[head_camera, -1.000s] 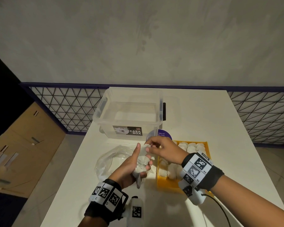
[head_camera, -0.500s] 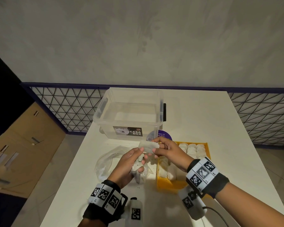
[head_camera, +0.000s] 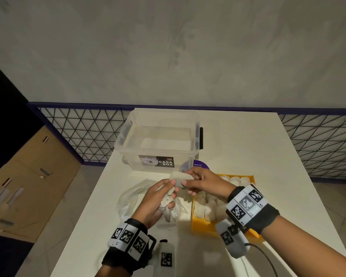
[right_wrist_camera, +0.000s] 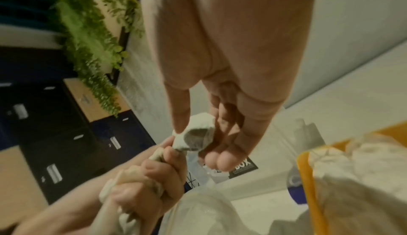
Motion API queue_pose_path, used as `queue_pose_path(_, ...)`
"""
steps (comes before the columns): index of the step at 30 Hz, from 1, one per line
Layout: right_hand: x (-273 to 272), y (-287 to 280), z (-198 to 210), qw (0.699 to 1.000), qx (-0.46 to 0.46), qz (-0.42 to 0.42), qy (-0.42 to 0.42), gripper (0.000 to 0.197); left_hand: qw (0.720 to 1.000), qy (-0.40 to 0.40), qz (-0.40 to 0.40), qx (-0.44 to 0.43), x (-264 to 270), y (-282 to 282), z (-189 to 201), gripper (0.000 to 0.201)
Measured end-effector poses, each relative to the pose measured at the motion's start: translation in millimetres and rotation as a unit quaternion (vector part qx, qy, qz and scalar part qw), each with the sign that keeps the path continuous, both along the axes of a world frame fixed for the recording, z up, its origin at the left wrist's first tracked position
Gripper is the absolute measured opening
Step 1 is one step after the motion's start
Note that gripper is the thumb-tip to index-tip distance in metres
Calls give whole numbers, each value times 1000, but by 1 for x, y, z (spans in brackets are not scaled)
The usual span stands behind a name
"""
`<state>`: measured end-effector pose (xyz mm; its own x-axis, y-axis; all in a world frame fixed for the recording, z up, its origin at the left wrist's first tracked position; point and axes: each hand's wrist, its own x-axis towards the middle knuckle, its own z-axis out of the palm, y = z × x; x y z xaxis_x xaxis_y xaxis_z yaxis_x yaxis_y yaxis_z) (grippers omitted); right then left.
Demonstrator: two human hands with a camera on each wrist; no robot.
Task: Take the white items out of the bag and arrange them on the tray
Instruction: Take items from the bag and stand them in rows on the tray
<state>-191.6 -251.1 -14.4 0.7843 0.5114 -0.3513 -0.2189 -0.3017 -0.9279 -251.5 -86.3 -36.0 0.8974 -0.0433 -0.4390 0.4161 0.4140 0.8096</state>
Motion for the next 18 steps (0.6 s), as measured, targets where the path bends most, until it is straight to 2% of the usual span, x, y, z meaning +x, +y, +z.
queue_pose_path(2, -4, -2, 0, 998, 52, -20, 34, 26, 1000, 4, 16, -20, -1, 1, -3, 9)
queue_pose_path(4, -2, -4, 2, 997, 54, -50, -2, 25, 1000, 5, 8, -18, -2, 2, -7, 14)
queue_pose_path(7, 4, -5, 9, 984, -48, -42, -165, 21, 1000, 7, -17, 14, -3, 3, -9, 27)
queue_pose_path(9, 7, -7, 15, 956, -126, 13, -265, 22, 1000, 8, -15, 23, -4, 5, -10, 34)
queue_pose_path(11, 8, -8, 22, 929, -178, 64, -317, 25, 1000, 5, -5, 12, -4, 7, -10, 35)
queue_pose_path(14, 7, -7, 25, 916, -205, 109, -329, 27, 1000, -21, -19, 10, -4, 6, -7, 30)
queue_pose_path(18, 1, -2, 21, 917, -203, 119, -321, 29, 997, -44, -46, 44, -3, -2, -2, 22)
